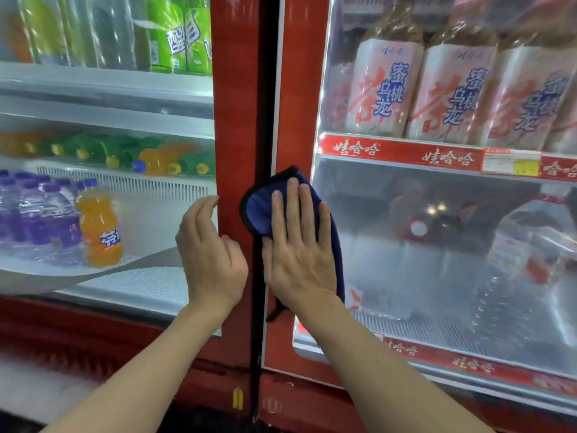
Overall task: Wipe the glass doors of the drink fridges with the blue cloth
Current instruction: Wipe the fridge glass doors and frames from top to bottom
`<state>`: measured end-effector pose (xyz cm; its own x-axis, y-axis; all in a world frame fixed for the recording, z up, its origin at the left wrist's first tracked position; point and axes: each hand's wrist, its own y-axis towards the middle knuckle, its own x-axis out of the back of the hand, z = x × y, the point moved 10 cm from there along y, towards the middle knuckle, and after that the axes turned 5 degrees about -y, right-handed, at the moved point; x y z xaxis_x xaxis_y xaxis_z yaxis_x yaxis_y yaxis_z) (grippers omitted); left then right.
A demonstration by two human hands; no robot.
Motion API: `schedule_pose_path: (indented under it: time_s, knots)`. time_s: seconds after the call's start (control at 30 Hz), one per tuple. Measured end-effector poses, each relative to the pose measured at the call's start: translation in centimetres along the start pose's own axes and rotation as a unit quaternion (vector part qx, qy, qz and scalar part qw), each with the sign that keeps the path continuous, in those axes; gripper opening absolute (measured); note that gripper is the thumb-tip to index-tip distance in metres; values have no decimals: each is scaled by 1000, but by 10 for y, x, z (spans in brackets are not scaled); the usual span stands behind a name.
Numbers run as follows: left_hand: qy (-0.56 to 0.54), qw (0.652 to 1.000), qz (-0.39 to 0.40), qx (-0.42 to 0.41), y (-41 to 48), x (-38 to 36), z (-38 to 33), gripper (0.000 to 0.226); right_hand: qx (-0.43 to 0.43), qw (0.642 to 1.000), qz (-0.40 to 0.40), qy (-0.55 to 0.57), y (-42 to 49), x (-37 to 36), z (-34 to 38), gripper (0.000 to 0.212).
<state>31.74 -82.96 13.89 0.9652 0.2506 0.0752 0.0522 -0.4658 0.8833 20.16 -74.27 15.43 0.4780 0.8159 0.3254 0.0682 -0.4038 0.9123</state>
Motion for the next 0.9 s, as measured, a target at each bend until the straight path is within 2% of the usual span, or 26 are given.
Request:
schedule_pose_path:
  time_s: [0.1,0.2,0.3,0.4,0.47,0.57,0.63,0.67,0.77,0.83,0.9]
  knots:
    - [26,998,25,53,-21,1,13,44,-24,999,34,-1,1,-2,1,72]
    - [31,996,76,31,-36,-1,4,30,-15,997,73,22,0,7,1,71]
    - [-41,996,78,-10,-50,12,-22,29,-4,991,122,51,-2,22,-2,78]
    - [-102,991,82,-35,-62,20,-53,34,21,979,179,97,2,35,-8,79]
    - [-119,986,108,-43,-65,9,-74,46,33,965,226,133,6,39,-11,80]
    - [-104,982,161,3,-57,-27,-91,72,10,927,268,261,13,54,-19,79]
    - [-37,988,148,27,-45,-40,-94,72,-55,902,240,354,9,67,-43,65]
    - [7,992,127,14,-40,-41,-98,67,-86,911,191,356,4,77,-61,58]
    - [104,990,86,-39,-35,-47,-106,59,-153,953,43,259,-35,107,-117,31]
    - [118,987,72,-78,-35,-52,-108,60,-175,968,9,182,-71,112,-144,22]
    - [110,987,63,-98,-35,-58,-107,62,-167,981,17,99,-99,104,-162,27]
